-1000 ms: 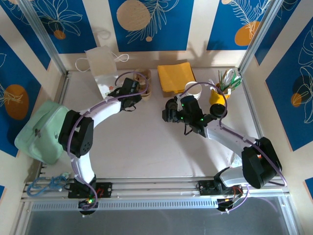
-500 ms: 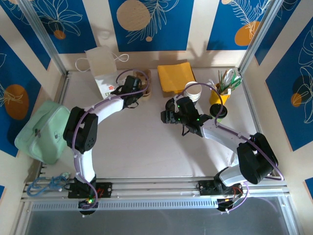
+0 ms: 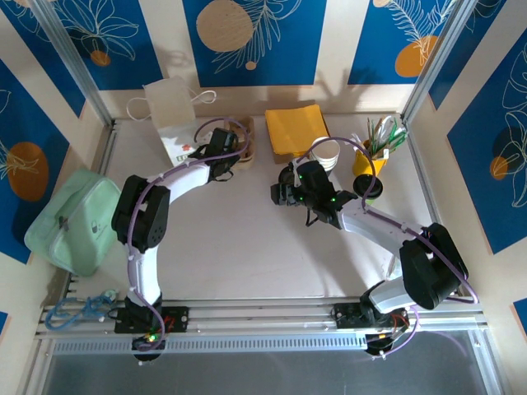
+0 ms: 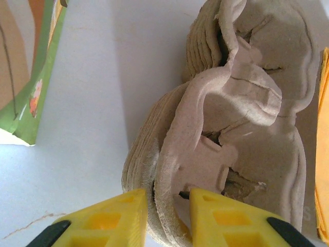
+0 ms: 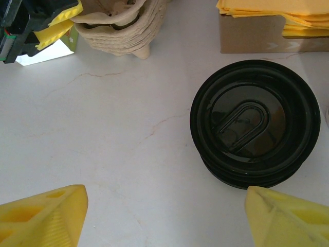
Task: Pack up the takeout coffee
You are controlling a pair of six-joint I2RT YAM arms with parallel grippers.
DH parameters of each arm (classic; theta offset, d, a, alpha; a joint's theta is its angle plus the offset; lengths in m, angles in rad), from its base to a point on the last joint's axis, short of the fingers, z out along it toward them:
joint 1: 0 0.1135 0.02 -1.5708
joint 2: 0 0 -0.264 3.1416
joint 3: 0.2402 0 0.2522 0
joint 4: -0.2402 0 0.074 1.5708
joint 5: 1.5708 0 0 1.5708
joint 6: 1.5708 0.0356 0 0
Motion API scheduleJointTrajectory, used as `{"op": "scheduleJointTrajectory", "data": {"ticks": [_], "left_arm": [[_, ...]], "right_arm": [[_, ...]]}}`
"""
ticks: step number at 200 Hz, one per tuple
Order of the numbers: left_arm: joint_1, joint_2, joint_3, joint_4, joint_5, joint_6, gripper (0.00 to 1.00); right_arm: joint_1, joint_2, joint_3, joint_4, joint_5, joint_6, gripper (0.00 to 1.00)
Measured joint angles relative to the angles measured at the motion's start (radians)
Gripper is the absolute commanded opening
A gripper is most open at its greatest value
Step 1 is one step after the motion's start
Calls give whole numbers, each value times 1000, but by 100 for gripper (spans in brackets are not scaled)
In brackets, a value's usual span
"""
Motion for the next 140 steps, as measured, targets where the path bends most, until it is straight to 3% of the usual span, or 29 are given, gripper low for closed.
{"op": "scheduleJointTrajectory", "data": {"ticks": [140], "left_arm": [[2, -4, -5, 77, 14, -51, 8]], "right_arm": [[3, 12, 19, -15, 7, -1, 80]]}}
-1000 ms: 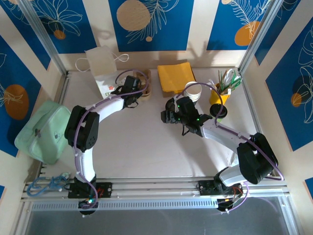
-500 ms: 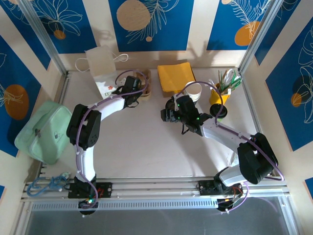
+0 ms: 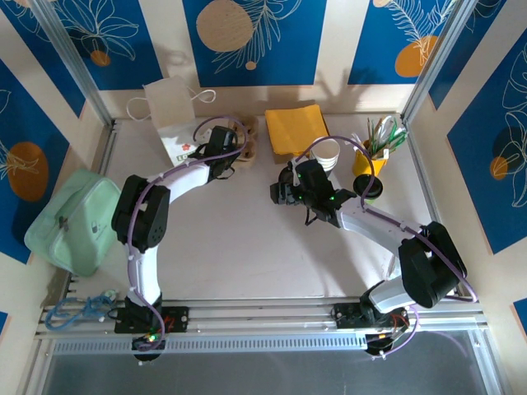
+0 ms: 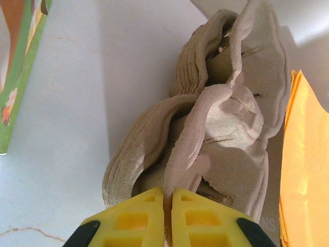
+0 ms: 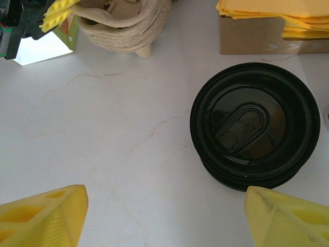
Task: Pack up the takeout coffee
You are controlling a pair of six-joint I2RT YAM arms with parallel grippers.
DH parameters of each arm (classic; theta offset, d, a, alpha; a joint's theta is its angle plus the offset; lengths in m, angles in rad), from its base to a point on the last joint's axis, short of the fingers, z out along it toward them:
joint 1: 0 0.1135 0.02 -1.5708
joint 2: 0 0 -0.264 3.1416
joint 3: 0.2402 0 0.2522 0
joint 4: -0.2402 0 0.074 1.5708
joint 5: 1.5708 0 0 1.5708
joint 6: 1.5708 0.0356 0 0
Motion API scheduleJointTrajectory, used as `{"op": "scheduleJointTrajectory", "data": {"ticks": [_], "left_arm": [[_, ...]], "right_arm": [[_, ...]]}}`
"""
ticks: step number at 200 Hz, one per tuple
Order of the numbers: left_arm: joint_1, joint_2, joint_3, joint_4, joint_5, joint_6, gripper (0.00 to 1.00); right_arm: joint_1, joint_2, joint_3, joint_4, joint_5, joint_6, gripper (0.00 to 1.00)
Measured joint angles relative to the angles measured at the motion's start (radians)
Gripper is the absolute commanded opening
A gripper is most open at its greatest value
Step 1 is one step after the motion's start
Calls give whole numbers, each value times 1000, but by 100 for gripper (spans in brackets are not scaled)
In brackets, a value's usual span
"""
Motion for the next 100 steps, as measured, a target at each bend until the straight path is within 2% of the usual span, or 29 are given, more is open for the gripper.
{"op": "scheduleJointTrajectory", "data": {"ticks": [47, 100], "left_arm": [[0, -68, -22, 13, 37, -11, 5], [-1, -236, -77, -13, 96, 31, 3]], "right_arm": [[2, 0, 0, 0, 7, 0, 80], [2, 0, 0, 0, 11, 0, 80]]}}
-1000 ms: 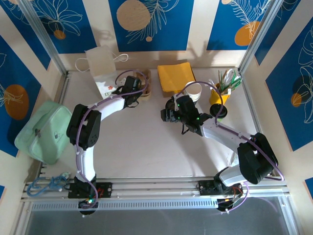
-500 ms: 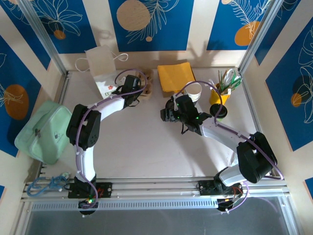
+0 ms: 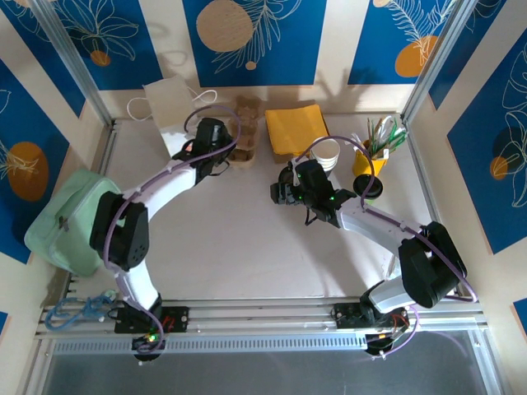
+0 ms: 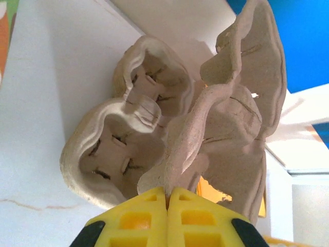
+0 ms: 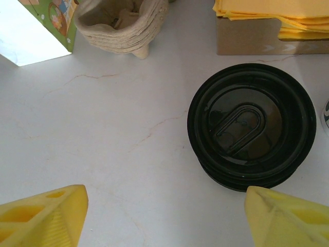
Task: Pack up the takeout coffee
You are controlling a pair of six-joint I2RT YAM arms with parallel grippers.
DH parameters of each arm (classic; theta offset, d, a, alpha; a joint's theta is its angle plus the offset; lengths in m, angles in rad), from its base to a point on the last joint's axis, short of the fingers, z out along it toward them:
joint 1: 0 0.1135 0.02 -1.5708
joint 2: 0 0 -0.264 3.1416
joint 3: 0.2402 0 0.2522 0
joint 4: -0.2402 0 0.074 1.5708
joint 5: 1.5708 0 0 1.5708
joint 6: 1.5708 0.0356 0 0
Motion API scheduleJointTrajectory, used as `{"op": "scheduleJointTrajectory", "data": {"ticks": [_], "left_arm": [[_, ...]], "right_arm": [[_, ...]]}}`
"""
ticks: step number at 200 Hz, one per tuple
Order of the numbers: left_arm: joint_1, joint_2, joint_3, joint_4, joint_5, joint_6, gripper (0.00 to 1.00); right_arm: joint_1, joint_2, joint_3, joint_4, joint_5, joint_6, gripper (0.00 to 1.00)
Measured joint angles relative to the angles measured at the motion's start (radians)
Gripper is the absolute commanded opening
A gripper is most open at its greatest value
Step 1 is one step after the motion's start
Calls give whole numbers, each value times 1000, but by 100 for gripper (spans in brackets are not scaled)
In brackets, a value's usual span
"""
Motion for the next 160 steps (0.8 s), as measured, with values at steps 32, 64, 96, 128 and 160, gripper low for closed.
{"op": "scheduleJointTrajectory", "data": {"ticks": [32, 64, 96, 128, 160], "left_arm": [[-3, -139, -70, -101, 35, 75, 3], [-6, -276, -114, -221, 102, 178, 1], [-7, -408, -209, -312, 182, 266, 1], [-11, -502, -325, -365, 289, 327, 1], [-35, -547, -385, -394, 360, 380, 1]], "right_arm": [[0, -2, 0, -2, 0, -1, 80], [0, -54, 1, -54, -2, -8, 80], [2, -141, 42, -122, -40, -16, 80], [23, -185, 169, -231, -94, -14, 81], [75, -167, 325, -374, -130, -8, 80]]}}
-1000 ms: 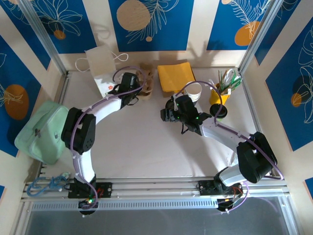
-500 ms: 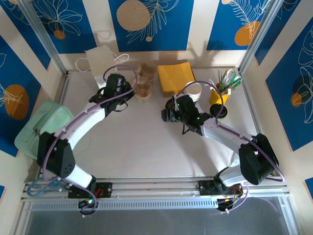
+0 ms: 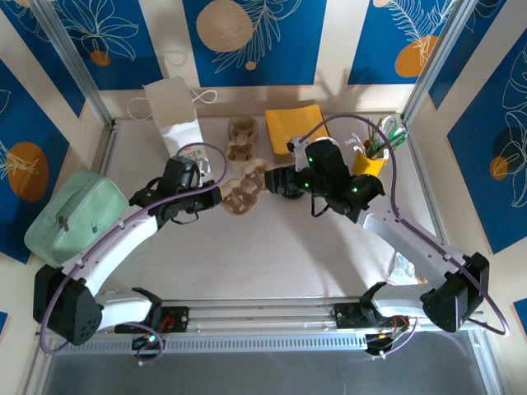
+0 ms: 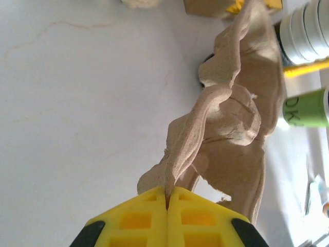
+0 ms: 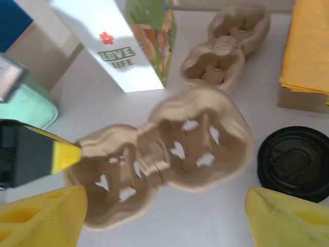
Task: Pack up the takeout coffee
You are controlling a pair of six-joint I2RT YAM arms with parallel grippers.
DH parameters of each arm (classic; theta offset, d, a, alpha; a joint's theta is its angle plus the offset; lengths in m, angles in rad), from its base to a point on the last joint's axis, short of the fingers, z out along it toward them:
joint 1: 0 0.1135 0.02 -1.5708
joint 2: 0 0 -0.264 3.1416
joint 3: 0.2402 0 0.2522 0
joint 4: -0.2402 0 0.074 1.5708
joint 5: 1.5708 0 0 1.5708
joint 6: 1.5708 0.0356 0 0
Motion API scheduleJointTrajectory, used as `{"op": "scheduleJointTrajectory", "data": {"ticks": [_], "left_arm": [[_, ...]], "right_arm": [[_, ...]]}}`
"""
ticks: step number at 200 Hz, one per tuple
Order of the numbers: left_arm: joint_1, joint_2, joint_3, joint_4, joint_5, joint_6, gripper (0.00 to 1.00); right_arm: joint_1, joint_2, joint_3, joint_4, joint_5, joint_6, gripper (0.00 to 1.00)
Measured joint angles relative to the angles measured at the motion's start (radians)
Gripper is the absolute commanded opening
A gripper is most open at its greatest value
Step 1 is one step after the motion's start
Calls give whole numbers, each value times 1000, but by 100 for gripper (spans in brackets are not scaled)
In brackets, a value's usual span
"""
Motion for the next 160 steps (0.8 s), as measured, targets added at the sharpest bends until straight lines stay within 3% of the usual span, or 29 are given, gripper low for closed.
{"op": "scheduleJointTrajectory", "data": {"ticks": [35, 82, 160], "left_arm": [[-15, -56, -10, -16, 42, 45, 1], [-16, -71, -11, -22, 95, 99, 1], [-16, -103, -26, -25, 130, 121, 1]], "right_arm": [[79, 127, 166, -172, 36, -12, 80], [182, 260, 246, -343, 96, -39, 80], [229, 365, 314, -426, 237, -54, 76]]}}
